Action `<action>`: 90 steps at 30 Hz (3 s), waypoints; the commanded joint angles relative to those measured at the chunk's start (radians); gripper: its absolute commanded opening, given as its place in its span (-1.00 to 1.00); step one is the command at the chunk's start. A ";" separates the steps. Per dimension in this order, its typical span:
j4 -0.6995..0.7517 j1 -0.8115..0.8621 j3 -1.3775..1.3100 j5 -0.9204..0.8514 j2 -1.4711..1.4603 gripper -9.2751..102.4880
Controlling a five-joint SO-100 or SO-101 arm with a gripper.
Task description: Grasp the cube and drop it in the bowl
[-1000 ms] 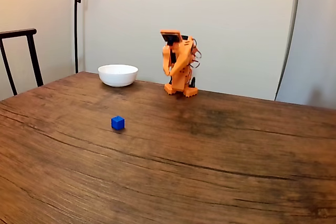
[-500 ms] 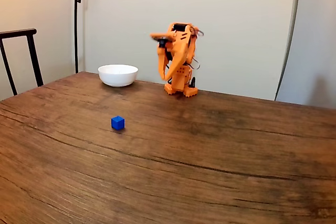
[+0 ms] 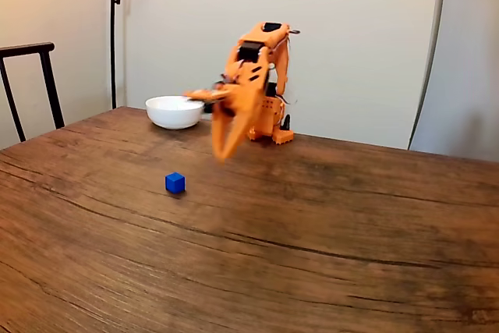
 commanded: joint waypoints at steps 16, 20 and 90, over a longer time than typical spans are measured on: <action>0.057 0.094 -0.307 -0.021 -0.233 -0.56; 0.215 0.097 -0.374 -0.051 -0.236 -0.34; 0.316 0.100 -0.597 -0.018 -0.615 -0.41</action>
